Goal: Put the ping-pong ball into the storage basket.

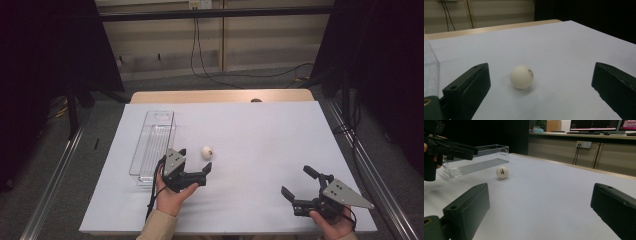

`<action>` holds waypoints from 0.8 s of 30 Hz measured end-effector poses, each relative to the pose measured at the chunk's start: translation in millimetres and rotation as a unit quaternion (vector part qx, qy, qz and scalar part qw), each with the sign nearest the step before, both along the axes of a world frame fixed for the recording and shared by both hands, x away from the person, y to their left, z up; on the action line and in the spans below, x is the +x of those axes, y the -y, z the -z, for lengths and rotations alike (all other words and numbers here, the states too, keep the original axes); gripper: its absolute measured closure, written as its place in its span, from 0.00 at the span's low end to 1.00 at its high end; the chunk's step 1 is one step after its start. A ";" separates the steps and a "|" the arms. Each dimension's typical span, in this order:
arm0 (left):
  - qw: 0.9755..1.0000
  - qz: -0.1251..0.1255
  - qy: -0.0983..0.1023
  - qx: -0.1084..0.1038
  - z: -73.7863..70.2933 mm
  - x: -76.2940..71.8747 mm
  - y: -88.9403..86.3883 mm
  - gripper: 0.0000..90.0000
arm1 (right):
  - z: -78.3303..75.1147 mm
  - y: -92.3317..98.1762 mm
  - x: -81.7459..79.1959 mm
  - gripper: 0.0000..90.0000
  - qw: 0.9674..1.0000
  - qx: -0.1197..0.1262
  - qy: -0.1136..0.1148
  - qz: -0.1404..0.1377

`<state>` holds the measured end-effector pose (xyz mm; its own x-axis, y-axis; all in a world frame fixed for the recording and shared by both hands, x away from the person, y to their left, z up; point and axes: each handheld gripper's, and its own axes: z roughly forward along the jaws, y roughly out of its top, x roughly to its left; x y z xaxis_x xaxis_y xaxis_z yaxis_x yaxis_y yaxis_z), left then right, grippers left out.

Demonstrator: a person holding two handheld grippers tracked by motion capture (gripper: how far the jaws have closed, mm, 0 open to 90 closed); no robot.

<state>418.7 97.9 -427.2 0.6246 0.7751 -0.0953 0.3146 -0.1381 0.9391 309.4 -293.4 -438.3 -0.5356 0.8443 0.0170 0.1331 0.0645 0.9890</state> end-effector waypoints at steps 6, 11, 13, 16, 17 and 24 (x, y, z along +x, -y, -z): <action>1.000 -0.004 -0.008 0.000 1.7 3.3 0.8 0.02 | 0.1 -0.4 0.0 0.02 1.000 0.000 0.000 -0.002; 1.000 -0.005 -0.015 -0.001 3.5 5.9 1.6 0.02 | 0.3 -0.7 0.3 0.02 1.000 0.000 0.003 -0.001; 1.000 -0.007 -0.017 -0.001 4.2 6.9 1.8 0.02 | 0.4 -1.2 0.2 0.02 1.000 0.002 0.002 -0.001; 1.000 -0.006 -0.019 -0.001 5.3 8.4 2.6 0.03 | 0.3 -1.3 0.2 0.02 1.000 0.003 0.002 0.000; 1.000 -0.003 -0.017 -0.001 5.5 9.2 2.5 0.02 | 0.4 -0.9 0.2 0.02 1.000 0.000 0.002 -0.002; 1.000 -0.006 -0.022 0.003 6.2 12.5 3.2 0.03 | 0.4 -1.0 0.3 0.02 1.000 -0.001 0.001 -0.002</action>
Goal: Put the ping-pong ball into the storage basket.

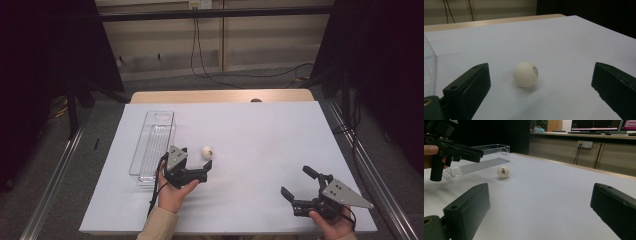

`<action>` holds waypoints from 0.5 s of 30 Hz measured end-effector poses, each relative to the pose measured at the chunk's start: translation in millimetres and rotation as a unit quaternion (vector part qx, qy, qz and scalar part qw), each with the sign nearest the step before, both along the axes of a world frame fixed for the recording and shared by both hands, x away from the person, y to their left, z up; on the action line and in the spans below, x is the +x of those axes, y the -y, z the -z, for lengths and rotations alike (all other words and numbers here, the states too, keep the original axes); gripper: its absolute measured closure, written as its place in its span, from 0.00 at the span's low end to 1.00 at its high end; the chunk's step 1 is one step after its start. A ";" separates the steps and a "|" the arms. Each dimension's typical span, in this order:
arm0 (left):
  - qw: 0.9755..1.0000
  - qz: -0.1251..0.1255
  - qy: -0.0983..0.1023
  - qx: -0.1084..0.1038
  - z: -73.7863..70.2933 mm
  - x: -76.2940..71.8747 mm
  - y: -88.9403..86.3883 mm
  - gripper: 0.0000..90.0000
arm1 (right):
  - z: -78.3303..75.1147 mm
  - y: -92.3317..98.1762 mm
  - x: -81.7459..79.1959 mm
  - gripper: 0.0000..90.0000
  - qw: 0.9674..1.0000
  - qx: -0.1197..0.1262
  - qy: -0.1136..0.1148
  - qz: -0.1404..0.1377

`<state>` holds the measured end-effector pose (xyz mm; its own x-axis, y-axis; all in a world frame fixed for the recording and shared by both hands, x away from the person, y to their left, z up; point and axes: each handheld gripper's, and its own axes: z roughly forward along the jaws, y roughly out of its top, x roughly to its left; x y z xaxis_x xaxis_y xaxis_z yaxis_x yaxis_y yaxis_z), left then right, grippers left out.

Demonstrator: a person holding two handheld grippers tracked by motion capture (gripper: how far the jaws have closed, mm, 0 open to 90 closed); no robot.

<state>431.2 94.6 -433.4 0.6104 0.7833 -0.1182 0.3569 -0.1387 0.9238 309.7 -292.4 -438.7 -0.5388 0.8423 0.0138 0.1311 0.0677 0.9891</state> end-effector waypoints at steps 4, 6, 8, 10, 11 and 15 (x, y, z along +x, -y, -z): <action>1.000 0.002 -0.003 0.004 1.5 1.1 1.1 0.03 | 0.0 0.0 0.0 0.02 1.000 0.000 0.000 0.000; 1.000 0.000 -0.004 0.004 1.9 1.3 1.5 0.03 | 0.1 -0.1 0.0 0.02 1.000 0.000 0.000 0.000; 1.000 -0.001 -0.003 0.005 2.0 2.1 1.9 0.03 | 0.1 -0.4 0.1 0.02 1.000 0.001 0.000 0.001; 1.000 -0.001 -0.004 0.004 2.0 2.6 2.1 0.03 | 0.1 -0.5 0.1 0.02 1.000 0.001 0.000 0.001; 1.000 0.000 -0.004 0.003 2.2 3.2 2.2 0.03 | 0.2 -0.4 0.0 0.02 1.000 0.000 0.000 0.001; 1.000 -0.005 -0.009 0.004 2.6 4.9 3.4 0.03 | 0.2 0.0 0.1 0.02 1.000 -0.001 0.001 0.001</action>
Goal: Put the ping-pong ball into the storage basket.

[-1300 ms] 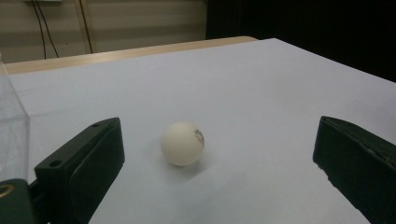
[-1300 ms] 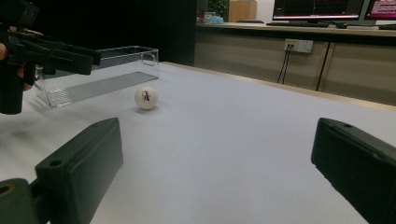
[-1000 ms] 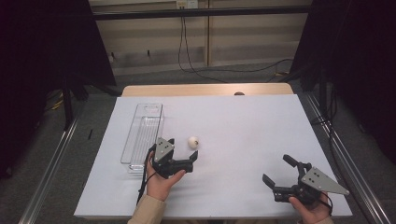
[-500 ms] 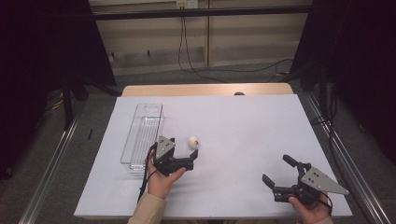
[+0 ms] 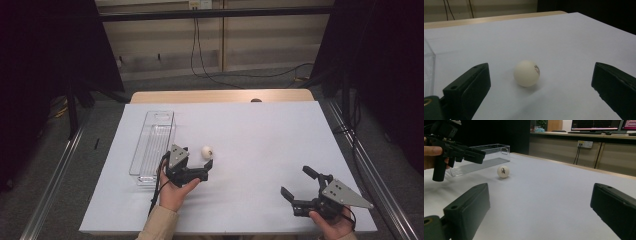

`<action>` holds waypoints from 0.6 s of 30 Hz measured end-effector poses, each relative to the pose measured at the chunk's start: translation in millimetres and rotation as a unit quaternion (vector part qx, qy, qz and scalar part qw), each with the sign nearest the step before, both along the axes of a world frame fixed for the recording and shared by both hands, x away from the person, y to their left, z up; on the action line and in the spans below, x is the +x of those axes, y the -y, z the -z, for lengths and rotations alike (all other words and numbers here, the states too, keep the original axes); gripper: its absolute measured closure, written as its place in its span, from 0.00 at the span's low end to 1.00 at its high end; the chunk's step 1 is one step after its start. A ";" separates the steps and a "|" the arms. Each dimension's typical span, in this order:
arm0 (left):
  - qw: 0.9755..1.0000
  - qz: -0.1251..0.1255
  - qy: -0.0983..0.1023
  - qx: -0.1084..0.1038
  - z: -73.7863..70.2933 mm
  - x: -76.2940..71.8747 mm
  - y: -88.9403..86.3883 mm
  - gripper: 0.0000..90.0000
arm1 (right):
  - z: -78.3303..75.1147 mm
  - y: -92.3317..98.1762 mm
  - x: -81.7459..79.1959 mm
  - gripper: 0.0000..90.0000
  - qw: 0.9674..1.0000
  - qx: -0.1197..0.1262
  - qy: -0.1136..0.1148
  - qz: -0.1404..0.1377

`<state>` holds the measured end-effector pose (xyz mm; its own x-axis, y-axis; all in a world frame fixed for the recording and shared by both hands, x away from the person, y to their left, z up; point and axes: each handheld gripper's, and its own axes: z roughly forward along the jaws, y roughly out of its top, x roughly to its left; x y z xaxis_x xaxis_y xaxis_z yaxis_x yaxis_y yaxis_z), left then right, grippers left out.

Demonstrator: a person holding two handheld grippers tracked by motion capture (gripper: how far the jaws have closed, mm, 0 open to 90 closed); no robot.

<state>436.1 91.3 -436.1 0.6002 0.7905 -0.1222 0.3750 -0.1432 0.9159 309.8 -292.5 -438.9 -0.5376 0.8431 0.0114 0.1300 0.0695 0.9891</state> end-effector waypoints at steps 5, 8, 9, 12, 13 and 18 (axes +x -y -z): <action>1.000 0.002 -0.002 -0.002 0.7 2.3 1.7 0.03 | 0.1 -0.1 0.0 0.02 1.000 0.000 -0.001 0.000; 1.000 0.003 -0.004 0.004 0.8 3.0 2.0 0.03 | 0.0 -0.3 0.0 0.02 1.000 0.002 0.000 0.001; 1.000 0.004 -0.006 0.004 0.9 3.4 2.0 0.03 | -0.1 -0.2 0.0 0.02 1.000 0.001 0.000 0.001; 1.000 0.003 -0.010 0.002 0.7 4.3 2.1 0.03 | 0.1 -0.2 0.1 0.02 1.000 0.001 0.000 0.001; 1.000 0.002 -0.010 0.004 0.3 4.7 2.0 0.03 | 0.1 -0.2 0.1 0.02 1.000 0.001 0.000 0.001; 1.000 0.000 -0.012 0.002 -0.3 6.2 3.0 0.03 | 0.0 -0.4 0.0 0.02 1.000 0.000 0.000 0.001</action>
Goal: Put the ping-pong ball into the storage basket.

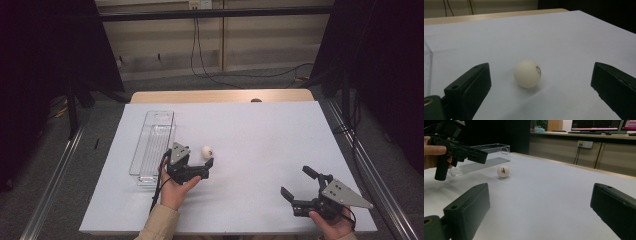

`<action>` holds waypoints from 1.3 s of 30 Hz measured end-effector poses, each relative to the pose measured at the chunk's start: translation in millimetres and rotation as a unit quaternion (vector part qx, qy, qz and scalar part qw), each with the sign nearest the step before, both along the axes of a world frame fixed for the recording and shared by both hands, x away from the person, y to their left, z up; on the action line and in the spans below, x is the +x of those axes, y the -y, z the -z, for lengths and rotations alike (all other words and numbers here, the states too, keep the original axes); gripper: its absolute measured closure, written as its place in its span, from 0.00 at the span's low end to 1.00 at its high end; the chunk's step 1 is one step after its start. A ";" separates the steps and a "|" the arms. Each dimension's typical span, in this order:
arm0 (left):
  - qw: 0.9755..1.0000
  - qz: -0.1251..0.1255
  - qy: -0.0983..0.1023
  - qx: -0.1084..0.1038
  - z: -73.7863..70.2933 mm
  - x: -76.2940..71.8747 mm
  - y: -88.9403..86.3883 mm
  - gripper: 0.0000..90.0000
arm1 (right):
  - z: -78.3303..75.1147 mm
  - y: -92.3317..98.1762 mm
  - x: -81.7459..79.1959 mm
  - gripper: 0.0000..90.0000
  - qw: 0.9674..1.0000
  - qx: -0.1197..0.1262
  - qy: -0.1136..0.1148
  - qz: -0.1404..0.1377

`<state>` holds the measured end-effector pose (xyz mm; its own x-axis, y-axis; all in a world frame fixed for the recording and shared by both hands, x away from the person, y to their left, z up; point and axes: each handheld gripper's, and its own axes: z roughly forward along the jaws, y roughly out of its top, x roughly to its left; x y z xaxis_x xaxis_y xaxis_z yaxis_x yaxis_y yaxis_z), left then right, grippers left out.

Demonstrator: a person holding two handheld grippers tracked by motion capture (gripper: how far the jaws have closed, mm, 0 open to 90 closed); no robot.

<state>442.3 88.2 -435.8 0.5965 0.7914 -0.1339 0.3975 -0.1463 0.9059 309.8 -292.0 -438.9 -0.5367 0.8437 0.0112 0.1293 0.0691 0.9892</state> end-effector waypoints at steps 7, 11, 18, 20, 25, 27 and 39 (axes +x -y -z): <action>1.000 0.001 -0.001 0.005 0.6 2.1 1.1 0.04 | 0.1 0.2 0.0 0.02 1.000 0.001 -0.001 0.000; 1.000 0.000 -0.004 0.007 0.9 2.9 3.2 0.04 | 0.1 0.1 0.1 0.02 1.000 0.001 -0.001 0.000; 1.000 0.002 -0.009 0.015 1.1 5.8 6.2 0.04 | 0.1 0.7 0.0 0.02 1.000 0.000 -0.002 -0.001; 1.000 0.000 -0.013 0.017 2.1 6.3 7.4 0.05 | 0.2 0.5 0.0 0.02 1.000 0.000 -0.002 -0.001; 0.999 -0.004 -0.017 0.027 3.4 8.0 9.9 0.05 | 0.0 0.0 0.1 0.02 1.000 0.000 0.000 -0.001; 0.999 0.000 -0.017 0.034 3.6 9.9 10.0 0.05 | -0.1 -0.1 0.1 0.02 1.000 0.002 -0.001 0.001; 0.999 -0.005 -0.023 0.049 8.7 16.8 11.9 0.05 | 0.0 0.9 0.4 0.02 1.000 0.002 0.001 -0.002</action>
